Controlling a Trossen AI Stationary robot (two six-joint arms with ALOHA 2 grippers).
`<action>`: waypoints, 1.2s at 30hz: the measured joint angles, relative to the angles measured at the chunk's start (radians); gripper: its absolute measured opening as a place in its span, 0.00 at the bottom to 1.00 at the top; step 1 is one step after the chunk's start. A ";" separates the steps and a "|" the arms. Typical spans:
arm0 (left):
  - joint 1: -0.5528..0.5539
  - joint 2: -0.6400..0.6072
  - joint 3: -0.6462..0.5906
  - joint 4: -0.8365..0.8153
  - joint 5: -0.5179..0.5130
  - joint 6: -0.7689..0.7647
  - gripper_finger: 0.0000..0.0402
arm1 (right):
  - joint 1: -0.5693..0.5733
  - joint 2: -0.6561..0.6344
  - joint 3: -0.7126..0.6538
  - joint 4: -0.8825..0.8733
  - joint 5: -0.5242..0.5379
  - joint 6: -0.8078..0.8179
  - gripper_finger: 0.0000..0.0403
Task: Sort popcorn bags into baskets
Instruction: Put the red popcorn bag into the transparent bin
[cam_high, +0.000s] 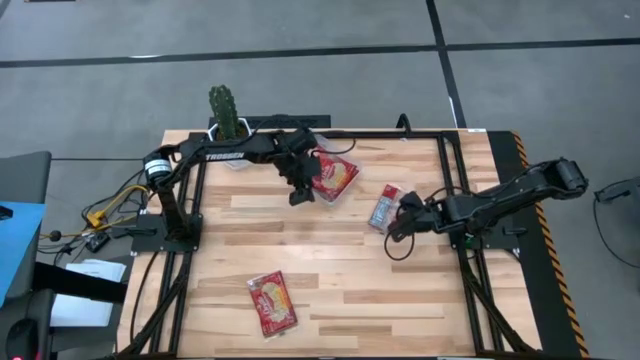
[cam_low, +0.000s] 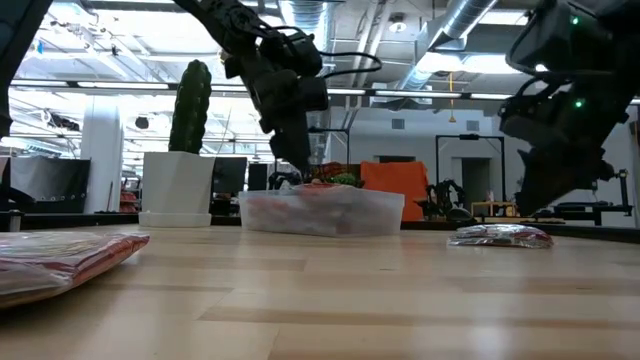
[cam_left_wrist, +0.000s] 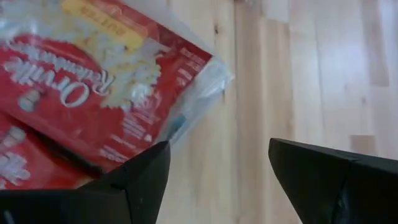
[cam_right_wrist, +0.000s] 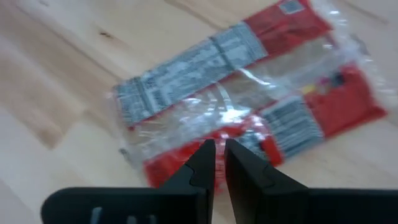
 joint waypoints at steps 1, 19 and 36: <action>0.003 0.000 0.000 -0.005 0.011 -0.015 0.65 | 0.004 -0.001 0.000 0.012 -0.001 0.001 0.16; -0.227 -0.014 -0.088 0.001 0.147 -0.311 0.65 | 0.067 0.275 -0.043 0.457 -0.122 -0.109 0.16; -0.403 -0.011 -0.556 0.960 -0.283 -1.071 0.65 | 0.044 0.597 0.111 0.881 -0.409 -0.565 0.16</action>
